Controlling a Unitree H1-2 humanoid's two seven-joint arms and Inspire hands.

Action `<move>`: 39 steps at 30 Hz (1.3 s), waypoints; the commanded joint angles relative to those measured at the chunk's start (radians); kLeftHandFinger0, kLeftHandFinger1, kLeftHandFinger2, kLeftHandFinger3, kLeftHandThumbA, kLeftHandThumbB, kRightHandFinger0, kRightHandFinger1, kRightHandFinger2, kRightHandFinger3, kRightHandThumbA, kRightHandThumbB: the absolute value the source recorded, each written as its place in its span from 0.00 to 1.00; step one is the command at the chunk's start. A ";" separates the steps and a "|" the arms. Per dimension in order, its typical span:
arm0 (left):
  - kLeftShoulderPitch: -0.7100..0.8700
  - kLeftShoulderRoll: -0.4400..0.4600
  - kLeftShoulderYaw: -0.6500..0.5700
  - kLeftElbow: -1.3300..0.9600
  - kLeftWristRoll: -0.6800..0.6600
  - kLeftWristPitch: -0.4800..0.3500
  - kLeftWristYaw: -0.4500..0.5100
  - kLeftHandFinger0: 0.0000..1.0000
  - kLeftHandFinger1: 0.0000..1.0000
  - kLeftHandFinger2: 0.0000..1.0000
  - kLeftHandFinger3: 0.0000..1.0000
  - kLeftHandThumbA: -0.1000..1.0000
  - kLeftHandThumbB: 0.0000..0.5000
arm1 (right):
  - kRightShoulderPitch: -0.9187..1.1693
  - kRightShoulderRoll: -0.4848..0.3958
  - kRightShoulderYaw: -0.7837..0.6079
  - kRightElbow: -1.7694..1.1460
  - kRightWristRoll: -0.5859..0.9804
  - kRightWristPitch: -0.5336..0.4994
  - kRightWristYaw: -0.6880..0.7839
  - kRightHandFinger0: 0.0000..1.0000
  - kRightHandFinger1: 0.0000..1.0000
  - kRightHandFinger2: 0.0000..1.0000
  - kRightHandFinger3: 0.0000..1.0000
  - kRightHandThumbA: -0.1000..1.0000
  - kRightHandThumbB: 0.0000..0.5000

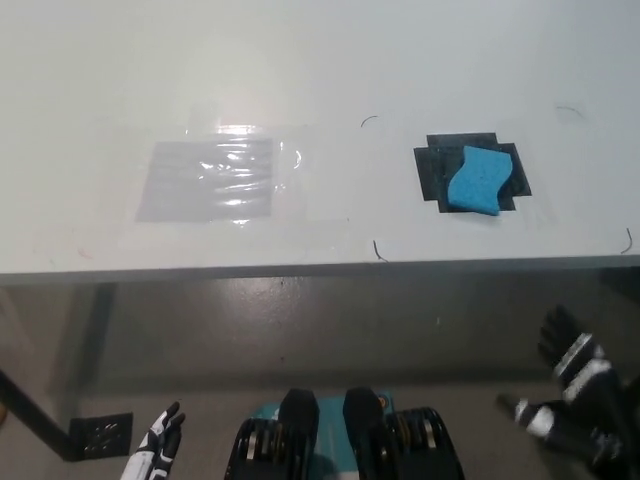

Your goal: A soft sponge is kept on the balc marked spot on the table infront of the robot and it uses its right hand fist to press down on it and drrags it across the table in a back and forth manner twice to clean it

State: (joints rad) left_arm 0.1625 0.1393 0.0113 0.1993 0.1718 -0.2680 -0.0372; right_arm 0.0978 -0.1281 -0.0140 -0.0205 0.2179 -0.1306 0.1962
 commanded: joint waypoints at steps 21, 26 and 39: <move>-0.111 0.011 0.012 -0.004 -0.065 -0.075 0.008 1.00 1.00 1.00 1.00 1.00 0.37 | -0.157 -0.032 0.049 0.313 -0.055 -0.128 0.040 1.00 1.00 1.00 1.00 1.00 0.26; -0.118 0.010 0.012 0.004 -0.054 -0.083 0.016 1.00 1.00 1.00 1.00 1.00 0.40 | -0.164 -0.039 0.050 0.314 -0.072 -0.146 0.036 1.00 1.00 1.00 1.00 1.00 0.19; -0.146 0.009 0.010 0.024 -0.056 -0.077 0.013 1.00 1.00 1.00 1.00 1.00 0.35 | -0.158 -0.053 0.056 0.304 -0.101 -0.148 0.032 1.00 1.00 1.00 1.00 1.00 0.12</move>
State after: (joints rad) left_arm 0.0426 0.1394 0.0165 0.2183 0.1210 -0.3007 -0.0382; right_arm -0.0483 -0.1678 0.0509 0.3036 0.1279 -0.2428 0.2196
